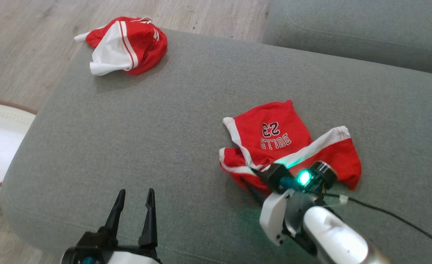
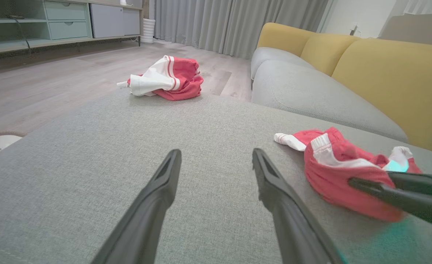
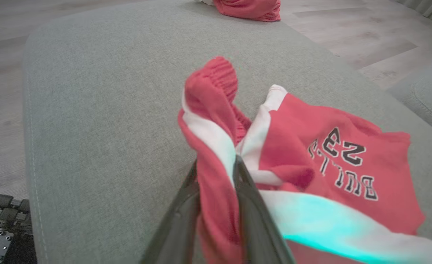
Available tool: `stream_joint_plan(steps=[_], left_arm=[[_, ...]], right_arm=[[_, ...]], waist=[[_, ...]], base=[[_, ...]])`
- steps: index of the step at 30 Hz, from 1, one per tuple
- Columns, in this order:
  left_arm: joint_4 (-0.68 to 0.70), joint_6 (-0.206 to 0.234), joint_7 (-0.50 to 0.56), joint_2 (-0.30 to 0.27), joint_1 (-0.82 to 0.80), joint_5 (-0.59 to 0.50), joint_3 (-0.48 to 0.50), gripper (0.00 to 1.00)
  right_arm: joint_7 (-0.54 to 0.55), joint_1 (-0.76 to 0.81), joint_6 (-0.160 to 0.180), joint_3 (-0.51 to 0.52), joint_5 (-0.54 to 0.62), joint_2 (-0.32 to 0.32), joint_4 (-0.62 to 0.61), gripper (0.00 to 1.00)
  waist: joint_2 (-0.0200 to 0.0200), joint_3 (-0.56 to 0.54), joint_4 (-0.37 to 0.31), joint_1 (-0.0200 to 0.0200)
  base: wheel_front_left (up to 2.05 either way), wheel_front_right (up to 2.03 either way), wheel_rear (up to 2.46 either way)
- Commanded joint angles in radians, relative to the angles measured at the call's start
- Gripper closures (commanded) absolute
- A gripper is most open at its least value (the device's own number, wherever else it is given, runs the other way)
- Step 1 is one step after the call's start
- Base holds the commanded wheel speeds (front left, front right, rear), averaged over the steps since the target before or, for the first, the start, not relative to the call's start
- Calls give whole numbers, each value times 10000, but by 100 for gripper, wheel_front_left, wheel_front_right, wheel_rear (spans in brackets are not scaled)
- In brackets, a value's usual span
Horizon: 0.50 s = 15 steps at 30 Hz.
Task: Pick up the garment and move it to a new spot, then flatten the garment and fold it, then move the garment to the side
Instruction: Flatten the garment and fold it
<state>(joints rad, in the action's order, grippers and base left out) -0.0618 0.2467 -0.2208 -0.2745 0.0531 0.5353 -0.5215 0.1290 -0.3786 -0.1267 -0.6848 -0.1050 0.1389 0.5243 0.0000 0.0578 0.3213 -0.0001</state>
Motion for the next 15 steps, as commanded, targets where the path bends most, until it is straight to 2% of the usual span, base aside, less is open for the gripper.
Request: stream_joint_plan(steps=[1,6,10,12,15], left_arm=[[332,51,-27,-166,-178,15,280,0],[373,89,20,-219,-99,30,250,0],[454,154,63,-276,-10,36,245,0],[479,161,85,-316,10,35,236,0],[517,155,138,-427,-19,32,252,0]], right_arm=[[-228,-56,-40,-168,7,-211,-184,2],[-727,144,-40,-281,-153,-448,156,0],[-1221,247,-40,9,-282,-575,132,0],[-1444,347,-40,309,-326,-629,18,0],[-1800,679,-40,1285,-367,-728,-398,0]], waist=[[0,-58,-55,1],[0,-181,-250,1],[0,-317,-487,1],[0,-397,-622,1],[0,-588,-913,1]], base=[[0,0,0],[0,0,0],[0,0,0],[0,0,0],[0,0,0]])
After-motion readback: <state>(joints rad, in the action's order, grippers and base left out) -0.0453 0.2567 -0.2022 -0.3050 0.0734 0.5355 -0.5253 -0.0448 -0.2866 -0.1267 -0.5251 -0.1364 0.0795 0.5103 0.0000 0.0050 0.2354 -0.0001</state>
